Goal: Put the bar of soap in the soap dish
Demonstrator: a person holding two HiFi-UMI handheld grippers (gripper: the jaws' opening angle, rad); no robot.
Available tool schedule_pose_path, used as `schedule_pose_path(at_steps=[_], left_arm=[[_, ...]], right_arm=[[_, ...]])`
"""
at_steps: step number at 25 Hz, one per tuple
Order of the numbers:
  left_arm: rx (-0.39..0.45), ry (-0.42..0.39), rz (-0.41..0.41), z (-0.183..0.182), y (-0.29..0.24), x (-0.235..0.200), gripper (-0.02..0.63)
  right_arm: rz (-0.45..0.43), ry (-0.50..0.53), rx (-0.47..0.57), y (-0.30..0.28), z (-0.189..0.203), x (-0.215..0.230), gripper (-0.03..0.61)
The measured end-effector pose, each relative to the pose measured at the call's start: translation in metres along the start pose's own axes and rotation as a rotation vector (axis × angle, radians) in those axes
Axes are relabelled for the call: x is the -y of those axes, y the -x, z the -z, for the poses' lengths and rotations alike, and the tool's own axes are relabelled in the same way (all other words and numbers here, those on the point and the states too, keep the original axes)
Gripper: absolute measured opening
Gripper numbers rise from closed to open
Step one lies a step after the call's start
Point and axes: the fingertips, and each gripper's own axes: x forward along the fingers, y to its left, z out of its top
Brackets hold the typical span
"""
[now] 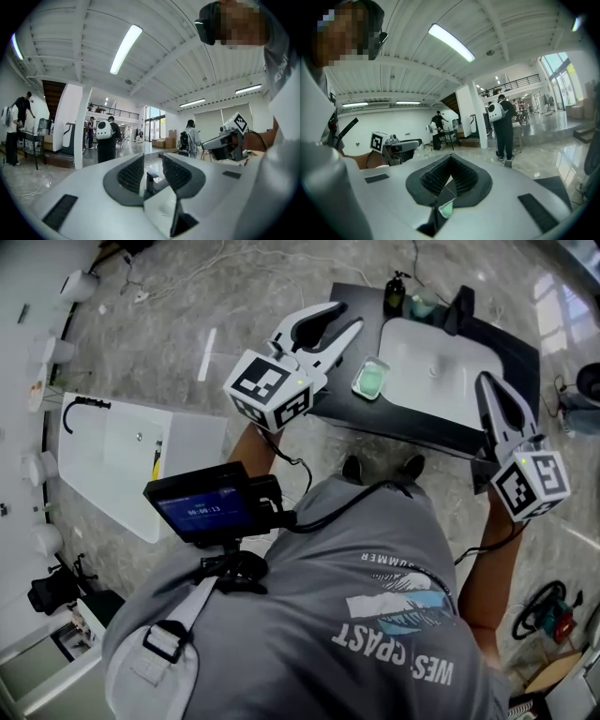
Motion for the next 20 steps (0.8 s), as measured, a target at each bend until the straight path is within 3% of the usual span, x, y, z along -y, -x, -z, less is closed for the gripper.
schedule_pose_path(at_steps=[4, 20], left_arm=[[0.048, -0.007, 0.008, -0.019, 0.004, 0.002, 0.127], [0.089, -0.018, 0.046, -0.032, 0.0, 0.015, 0.127]], right_arm=[[-0.017, 0.025, 0.033, 0.007, -0.011, -0.01, 0.006], [-0.007, 0.039, 0.039, 0.015, -0.014, -0.014, 0.006]])
